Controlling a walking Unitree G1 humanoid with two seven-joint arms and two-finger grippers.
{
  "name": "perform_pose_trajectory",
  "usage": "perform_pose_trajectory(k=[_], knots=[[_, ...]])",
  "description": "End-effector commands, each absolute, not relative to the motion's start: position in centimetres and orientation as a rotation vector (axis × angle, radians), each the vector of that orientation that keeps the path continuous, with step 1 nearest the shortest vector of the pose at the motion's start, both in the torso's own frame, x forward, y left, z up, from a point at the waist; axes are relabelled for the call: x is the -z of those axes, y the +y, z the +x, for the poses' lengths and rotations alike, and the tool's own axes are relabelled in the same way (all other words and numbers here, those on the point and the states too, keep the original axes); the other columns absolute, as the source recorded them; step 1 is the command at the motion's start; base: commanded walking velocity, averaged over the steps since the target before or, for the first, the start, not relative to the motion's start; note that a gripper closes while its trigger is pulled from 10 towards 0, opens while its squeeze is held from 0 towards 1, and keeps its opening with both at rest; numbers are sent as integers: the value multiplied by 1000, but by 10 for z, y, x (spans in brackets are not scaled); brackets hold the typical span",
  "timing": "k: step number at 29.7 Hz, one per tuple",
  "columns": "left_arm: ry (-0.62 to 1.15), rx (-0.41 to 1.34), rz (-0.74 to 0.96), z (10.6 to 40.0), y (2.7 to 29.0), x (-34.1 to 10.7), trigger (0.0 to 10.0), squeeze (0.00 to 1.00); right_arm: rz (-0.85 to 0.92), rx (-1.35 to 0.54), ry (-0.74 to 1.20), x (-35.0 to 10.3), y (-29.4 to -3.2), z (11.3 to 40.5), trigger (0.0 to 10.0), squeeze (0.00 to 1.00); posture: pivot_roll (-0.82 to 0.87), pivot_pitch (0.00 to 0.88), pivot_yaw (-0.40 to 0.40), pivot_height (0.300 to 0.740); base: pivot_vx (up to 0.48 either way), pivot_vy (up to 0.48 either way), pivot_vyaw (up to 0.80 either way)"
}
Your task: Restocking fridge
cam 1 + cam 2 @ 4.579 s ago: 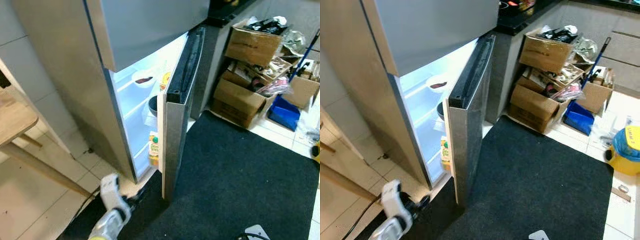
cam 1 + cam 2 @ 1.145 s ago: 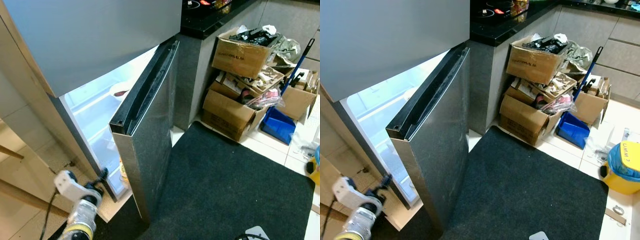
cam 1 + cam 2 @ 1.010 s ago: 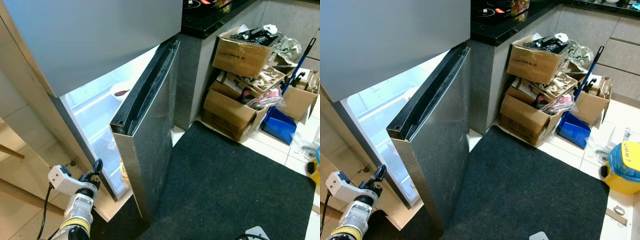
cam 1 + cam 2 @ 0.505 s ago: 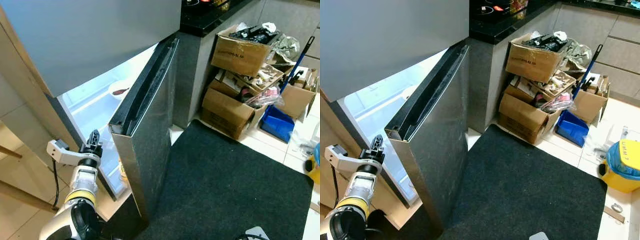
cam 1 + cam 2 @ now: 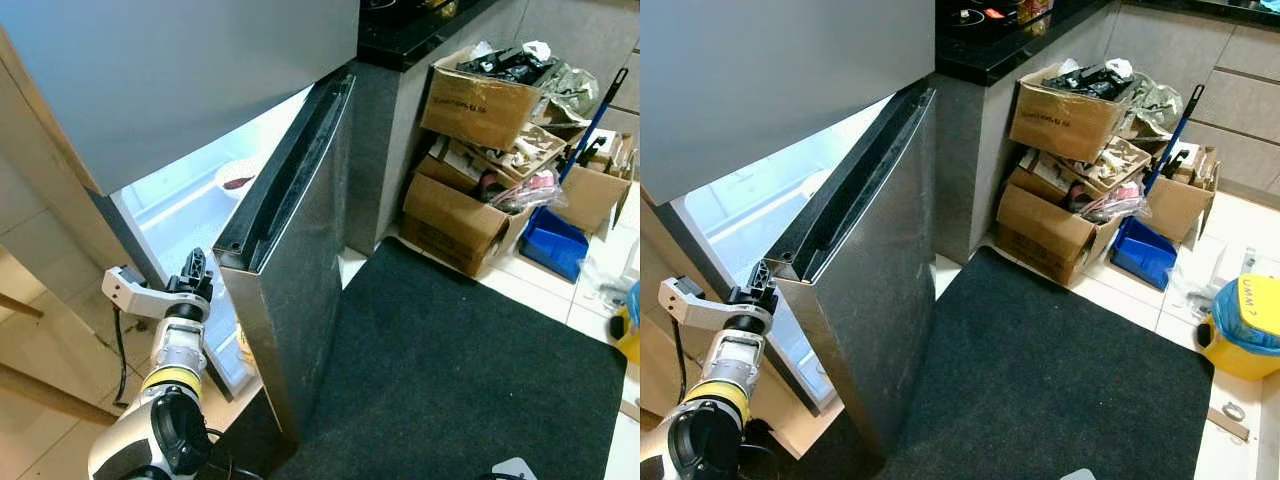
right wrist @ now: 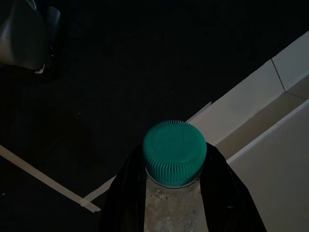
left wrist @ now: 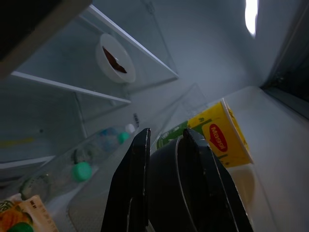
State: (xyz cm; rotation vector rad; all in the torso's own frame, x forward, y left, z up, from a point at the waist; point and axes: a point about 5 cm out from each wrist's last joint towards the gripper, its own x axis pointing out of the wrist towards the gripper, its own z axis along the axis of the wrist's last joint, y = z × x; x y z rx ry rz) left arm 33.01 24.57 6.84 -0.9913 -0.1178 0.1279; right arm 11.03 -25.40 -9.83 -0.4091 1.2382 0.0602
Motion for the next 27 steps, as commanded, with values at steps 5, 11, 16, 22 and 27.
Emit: perform_pose_trajectory(k=[5, 11, 16, 22, 27], knots=[[-10, -121, -1029, 321, 230, -47, 10000, 0, -410, -49, 1254, 98, -259, 105, 10000, 0, -61, 72, -17, 740, 0, 0, 0], [22, -6, -1058, 322, 209, -44, 10000, 0, -416, -54, 1250, 98, -259, 107, 10000, 0, -63, 70, -16, 740, 0, 0, 0], [-30, 90, -1145, 322, 204, -48, 10000, 0, -417, -56, 1247, 97, -259, 109, 10000, 0, -64, 73, -20, 740, 0, 0, 0], [-119, 395, -1254, 324, 190, -65, 10000, 0, -422, -62, 1252, 98, -259, 107, 10000, 0, -55, 74, -24, 740, 0, 0, 0], [-89, 486, -1260, 321, 179, -63, 10000, 0, -422, -64, 1252, 98, -259, 108, 10000, 0, -55, 75, -23, 740, 0, 0, 0]])
